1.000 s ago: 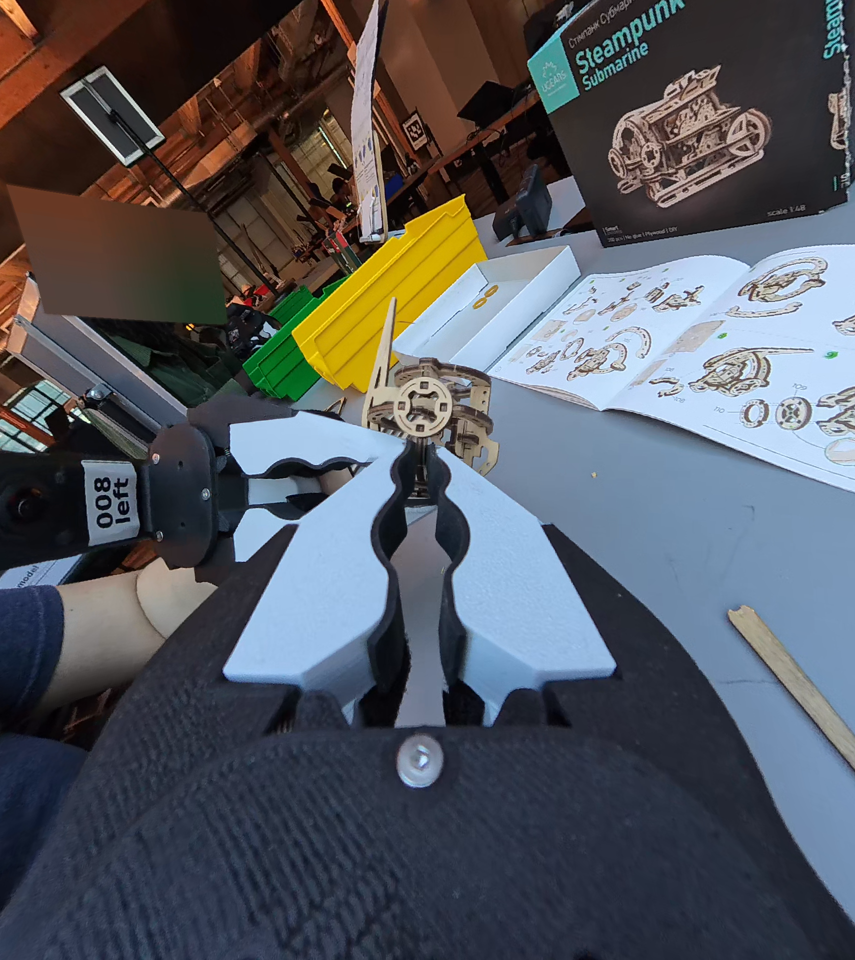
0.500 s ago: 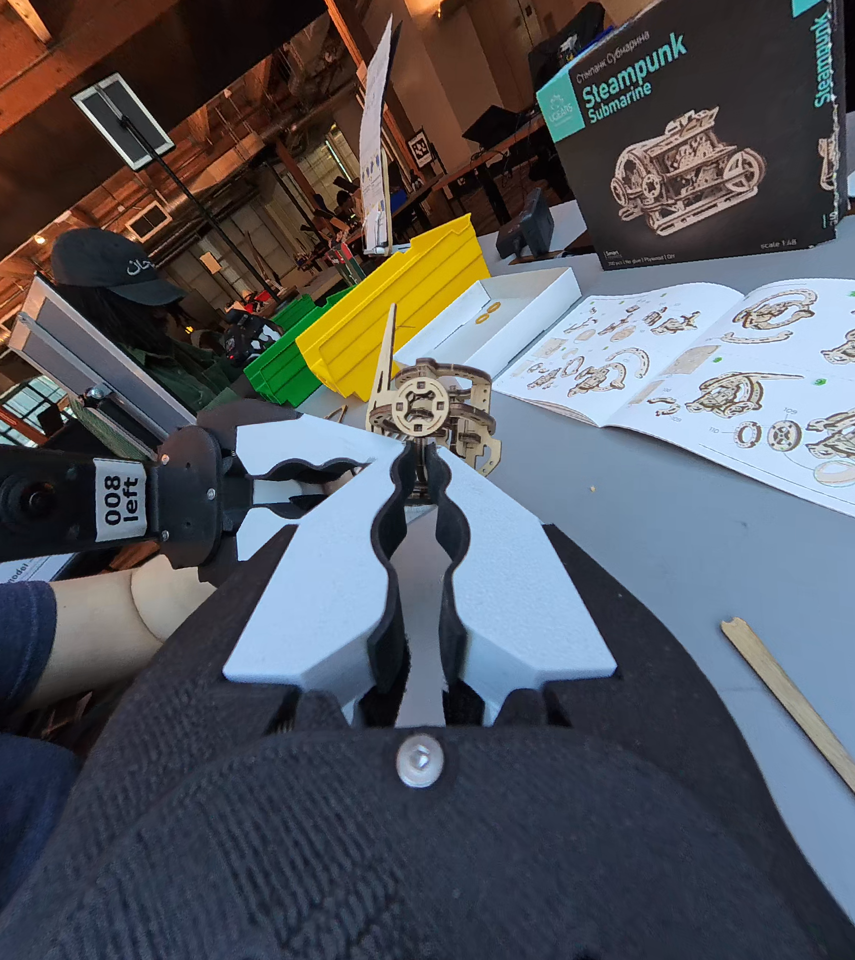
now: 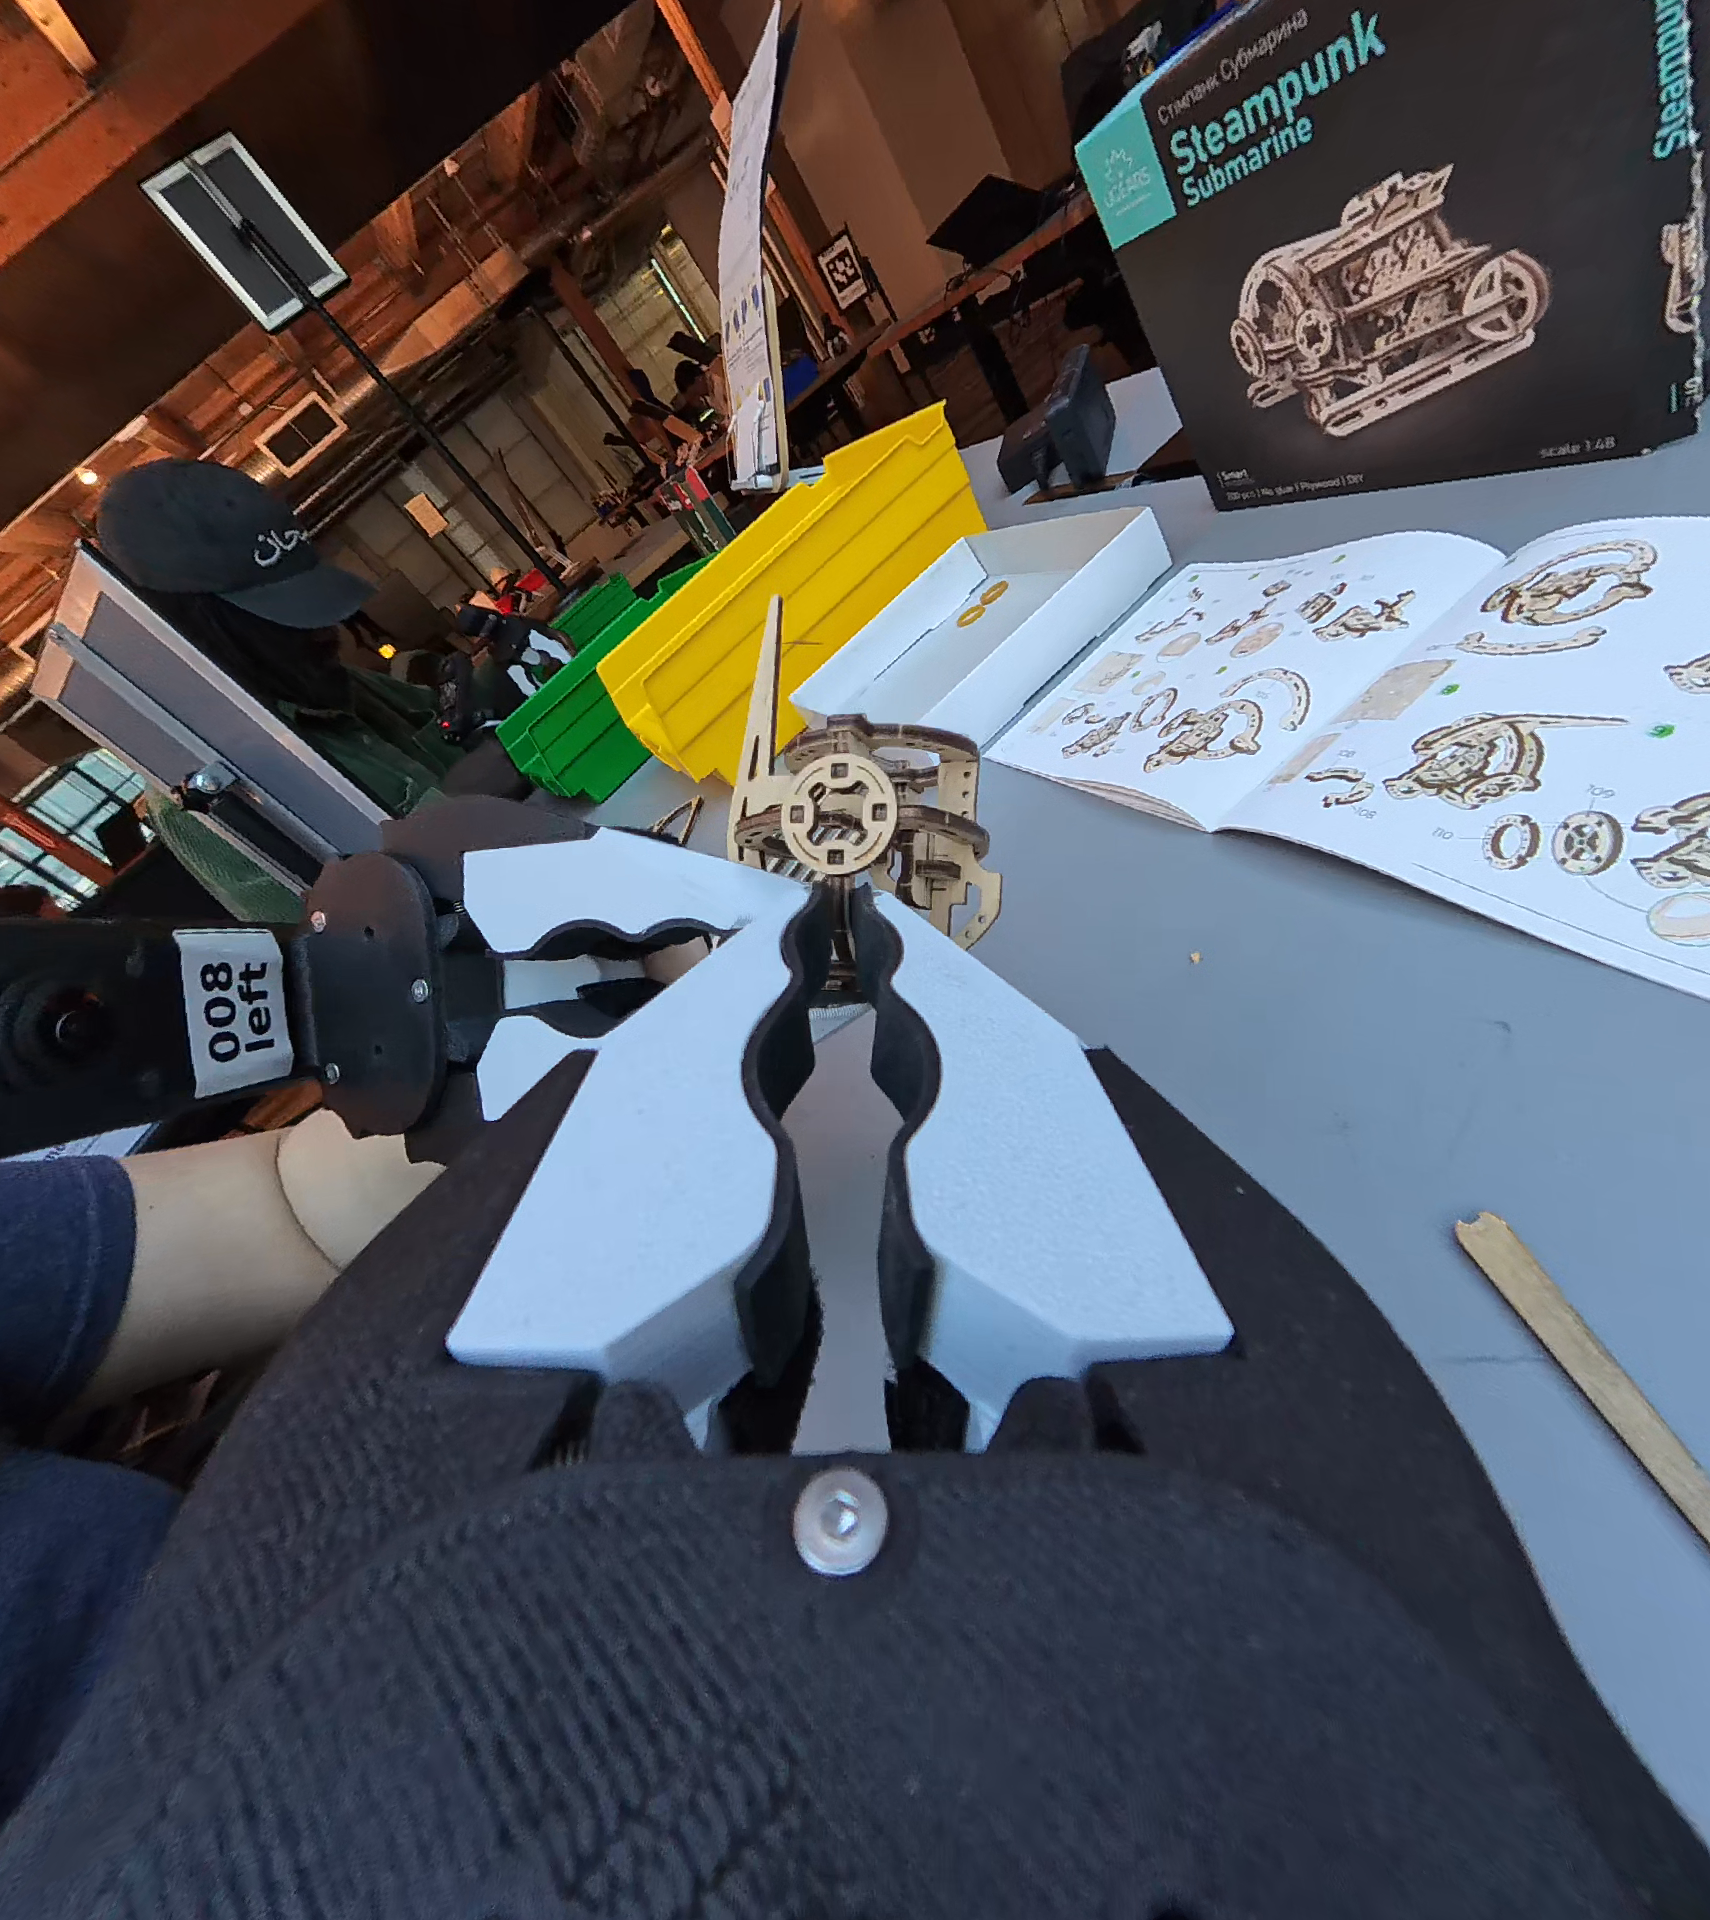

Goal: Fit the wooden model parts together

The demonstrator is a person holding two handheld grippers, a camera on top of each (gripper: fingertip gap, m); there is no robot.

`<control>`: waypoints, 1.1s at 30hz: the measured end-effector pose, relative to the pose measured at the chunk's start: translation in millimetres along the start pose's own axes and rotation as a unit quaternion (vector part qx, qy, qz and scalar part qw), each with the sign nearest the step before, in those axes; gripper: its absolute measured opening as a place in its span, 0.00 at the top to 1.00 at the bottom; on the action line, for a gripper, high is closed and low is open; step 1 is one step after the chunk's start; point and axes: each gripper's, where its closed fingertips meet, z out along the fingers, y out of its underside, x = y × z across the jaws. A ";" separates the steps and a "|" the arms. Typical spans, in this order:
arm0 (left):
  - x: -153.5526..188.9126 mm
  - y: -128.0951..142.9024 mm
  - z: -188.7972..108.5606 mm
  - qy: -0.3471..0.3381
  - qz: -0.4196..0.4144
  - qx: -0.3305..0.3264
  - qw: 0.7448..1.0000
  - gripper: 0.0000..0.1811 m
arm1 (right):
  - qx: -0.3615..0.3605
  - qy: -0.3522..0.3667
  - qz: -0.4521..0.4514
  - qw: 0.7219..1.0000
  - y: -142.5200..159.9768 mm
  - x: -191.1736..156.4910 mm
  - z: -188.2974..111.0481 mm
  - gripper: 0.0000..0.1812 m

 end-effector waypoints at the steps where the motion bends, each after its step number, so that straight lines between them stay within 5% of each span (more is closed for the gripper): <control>1: 0.8 0.8 0.0 0.003 0.001 -0.004 1.000 0.94 | -0.001 -0.001 0.004 1.000 0.9 0.5 0.1 0.99; 33: 9.3 4.2 -0.6 0.031 0.025 -0.026 0.999 0.95 | -0.037 -0.022 0.059 0.997 12.5 6.5 -0.3 0.99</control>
